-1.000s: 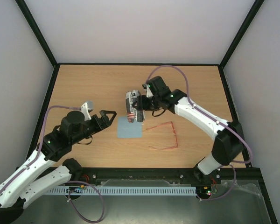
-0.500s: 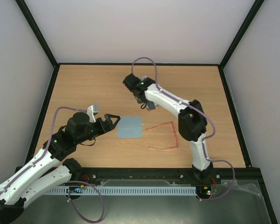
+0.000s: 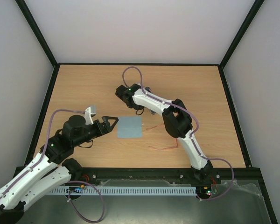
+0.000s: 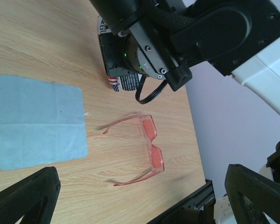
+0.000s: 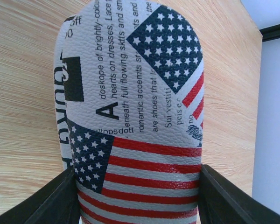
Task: Organize the sunglasses
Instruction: Place the sunglasses case at the center of the board.
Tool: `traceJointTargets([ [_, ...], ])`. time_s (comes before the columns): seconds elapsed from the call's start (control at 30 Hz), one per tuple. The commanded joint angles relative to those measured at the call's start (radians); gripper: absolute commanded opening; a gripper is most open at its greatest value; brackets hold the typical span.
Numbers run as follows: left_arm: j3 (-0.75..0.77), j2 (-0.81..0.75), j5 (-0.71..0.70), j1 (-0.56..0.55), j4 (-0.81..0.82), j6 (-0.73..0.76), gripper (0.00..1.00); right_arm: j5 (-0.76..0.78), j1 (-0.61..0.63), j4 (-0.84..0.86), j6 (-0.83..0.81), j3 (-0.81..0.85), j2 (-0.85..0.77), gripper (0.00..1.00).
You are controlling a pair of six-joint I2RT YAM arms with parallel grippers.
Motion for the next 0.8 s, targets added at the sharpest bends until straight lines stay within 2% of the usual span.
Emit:
traceJointTargets([
  [0.0,-0.011,-0.015,0.014,0.007,-0.003,0.022,1.00,0.058,0.001,-0.073,0.019,0.042,0.027,0.53],
  [0.4,-0.004,-0.024,0.014,0.011,-0.019,0.025,0.99,-0.055,0.005,-0.020,-0.004,0.019,0.017,0.77],
  [0.77,0.011,-0.007,0.011,0.012,-0.027,0.028,1.00,-0.126,0.008,0.024,-0.030,-0.014,-0.013,0.80],
])
